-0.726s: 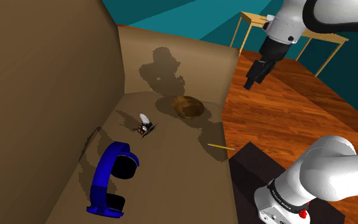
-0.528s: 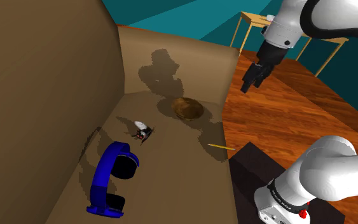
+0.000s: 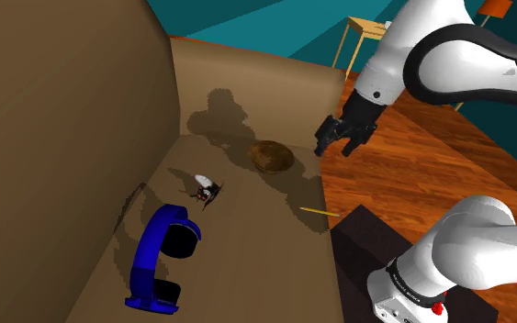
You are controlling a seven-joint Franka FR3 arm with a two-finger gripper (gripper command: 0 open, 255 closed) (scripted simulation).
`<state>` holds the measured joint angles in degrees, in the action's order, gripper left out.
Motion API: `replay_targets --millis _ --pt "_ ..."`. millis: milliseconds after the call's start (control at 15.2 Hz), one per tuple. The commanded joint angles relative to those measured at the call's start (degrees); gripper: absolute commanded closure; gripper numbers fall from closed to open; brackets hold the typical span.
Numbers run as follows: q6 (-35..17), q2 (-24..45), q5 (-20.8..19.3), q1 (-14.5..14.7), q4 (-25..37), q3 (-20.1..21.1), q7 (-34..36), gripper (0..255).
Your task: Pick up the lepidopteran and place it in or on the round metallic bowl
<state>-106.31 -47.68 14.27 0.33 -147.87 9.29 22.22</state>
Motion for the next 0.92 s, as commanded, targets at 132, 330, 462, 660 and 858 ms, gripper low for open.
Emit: replay_targets --millis 132,330,462,660,858 --pt "-8.0 1.7 6.7 0.2 -3.2 5.8 10.9 0" --pt "-14.8 4.9 11.3 0.0 -4.1 10.5 18.5 0" --pt "-19.6 7.8 14.1 -0.3 -4.0 13.8 23.5 0" --pt "-27.0 13.1 17.3 -1.6 -2.9 18.9 31.1 0" --pt "-34.4 19.3 19.0 -3.8 -0.7 24.2 38.9 0"
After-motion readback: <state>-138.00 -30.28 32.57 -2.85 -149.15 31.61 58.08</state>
